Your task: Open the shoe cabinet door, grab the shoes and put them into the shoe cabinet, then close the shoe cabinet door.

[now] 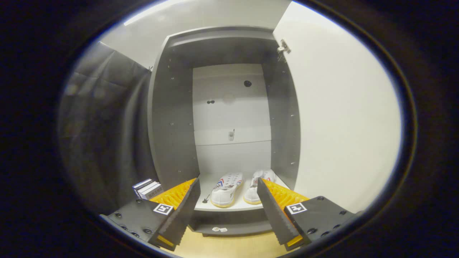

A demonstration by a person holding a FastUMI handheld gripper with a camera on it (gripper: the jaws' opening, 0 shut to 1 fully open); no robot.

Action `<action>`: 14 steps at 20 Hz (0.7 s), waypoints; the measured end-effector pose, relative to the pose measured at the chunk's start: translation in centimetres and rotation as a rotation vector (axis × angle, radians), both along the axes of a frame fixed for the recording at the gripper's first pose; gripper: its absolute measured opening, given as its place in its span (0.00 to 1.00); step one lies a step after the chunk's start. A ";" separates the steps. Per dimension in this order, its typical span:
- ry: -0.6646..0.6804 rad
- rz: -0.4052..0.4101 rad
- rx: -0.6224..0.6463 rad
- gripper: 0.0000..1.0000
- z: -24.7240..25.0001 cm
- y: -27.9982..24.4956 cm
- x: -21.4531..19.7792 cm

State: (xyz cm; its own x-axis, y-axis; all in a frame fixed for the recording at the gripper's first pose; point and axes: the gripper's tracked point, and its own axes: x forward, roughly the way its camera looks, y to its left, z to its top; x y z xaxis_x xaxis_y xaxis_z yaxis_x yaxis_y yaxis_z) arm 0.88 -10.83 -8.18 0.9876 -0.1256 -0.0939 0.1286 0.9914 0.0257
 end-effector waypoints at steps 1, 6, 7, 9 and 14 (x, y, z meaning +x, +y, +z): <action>-0.020 -0.012 0.007 0.98 0.9 -0.4 -1.1; -0.104 -0.069 -0.039 0.98 5.1 -2.7 -6.8; -0.112 -0.080 -0.041 0.98 5.7 -3.3 -8.0; -0.135 -0.115 -0.044 0.98 7.0 -5.0 -10.3; -0.143 -0.241 -0.104 0.98 9.2 -10.8 -16.5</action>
